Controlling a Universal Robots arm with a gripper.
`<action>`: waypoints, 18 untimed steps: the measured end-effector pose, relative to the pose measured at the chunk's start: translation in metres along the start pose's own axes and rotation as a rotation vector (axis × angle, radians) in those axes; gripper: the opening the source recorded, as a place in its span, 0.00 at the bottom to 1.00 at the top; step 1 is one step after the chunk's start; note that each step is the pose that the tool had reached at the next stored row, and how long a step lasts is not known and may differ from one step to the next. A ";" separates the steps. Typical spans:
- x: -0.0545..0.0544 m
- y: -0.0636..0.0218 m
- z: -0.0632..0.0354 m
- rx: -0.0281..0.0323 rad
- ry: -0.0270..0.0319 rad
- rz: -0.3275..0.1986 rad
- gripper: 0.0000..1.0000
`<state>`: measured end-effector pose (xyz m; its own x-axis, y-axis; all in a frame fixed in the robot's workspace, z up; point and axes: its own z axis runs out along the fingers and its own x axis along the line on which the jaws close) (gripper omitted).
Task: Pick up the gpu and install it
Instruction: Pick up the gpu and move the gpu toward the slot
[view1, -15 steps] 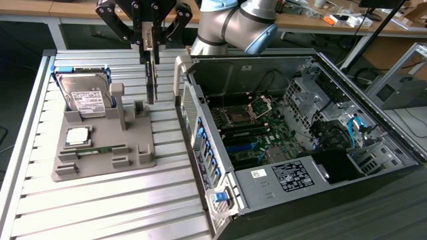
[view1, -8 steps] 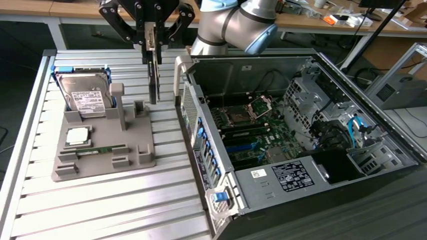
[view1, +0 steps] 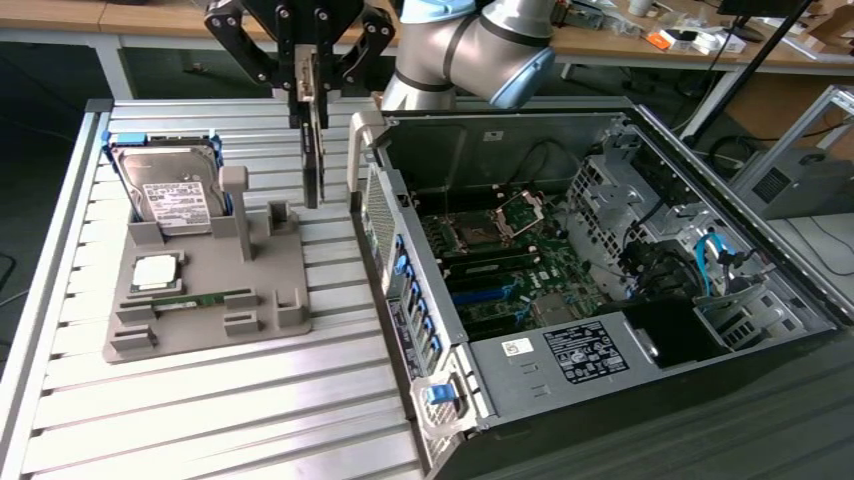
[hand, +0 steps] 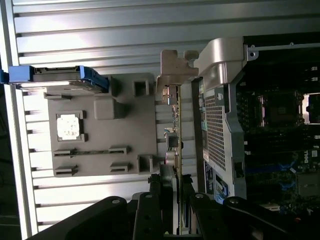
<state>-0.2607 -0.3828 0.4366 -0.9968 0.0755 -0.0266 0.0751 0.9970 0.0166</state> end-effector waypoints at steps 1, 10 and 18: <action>0.000 0.0000 0.0000 0.0000 0.0000 0.000 0.27; -0.004 0.0003 0.0004 0.0001 0.0000 0.000 0.27; -0.008 0.0006 0.0009 0.0000 0.0000 0.000 0.27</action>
<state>-0.2530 -0.3828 0.4359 -0.9968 0.0755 -0.0267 0.0751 0.9970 0.0166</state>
